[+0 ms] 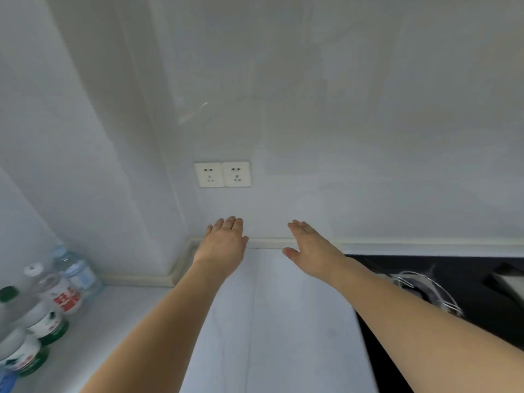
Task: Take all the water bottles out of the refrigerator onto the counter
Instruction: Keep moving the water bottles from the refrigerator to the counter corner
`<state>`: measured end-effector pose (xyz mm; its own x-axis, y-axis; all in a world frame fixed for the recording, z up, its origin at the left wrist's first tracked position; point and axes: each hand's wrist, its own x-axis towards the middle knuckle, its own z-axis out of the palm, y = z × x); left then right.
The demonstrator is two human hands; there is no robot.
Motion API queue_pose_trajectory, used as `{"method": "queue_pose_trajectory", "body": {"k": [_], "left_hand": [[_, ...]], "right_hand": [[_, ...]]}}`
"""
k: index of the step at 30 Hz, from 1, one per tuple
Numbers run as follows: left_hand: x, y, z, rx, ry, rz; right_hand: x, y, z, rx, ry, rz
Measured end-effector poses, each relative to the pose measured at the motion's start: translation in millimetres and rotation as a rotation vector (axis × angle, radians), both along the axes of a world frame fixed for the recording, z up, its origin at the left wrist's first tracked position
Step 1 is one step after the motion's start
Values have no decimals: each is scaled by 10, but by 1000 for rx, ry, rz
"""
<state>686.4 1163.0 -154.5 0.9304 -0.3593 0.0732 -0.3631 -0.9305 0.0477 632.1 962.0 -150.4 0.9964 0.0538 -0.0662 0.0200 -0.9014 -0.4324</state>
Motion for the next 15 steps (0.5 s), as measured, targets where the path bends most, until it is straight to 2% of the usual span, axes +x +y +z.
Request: {"method": "queue_pose_trajectory", "body": {"k": [15], "left_hand": [[-1061,-2479,504,-14,-13,-305]], "right_hand": [[-1596,-2137,329,-9,-73,-322]]}}
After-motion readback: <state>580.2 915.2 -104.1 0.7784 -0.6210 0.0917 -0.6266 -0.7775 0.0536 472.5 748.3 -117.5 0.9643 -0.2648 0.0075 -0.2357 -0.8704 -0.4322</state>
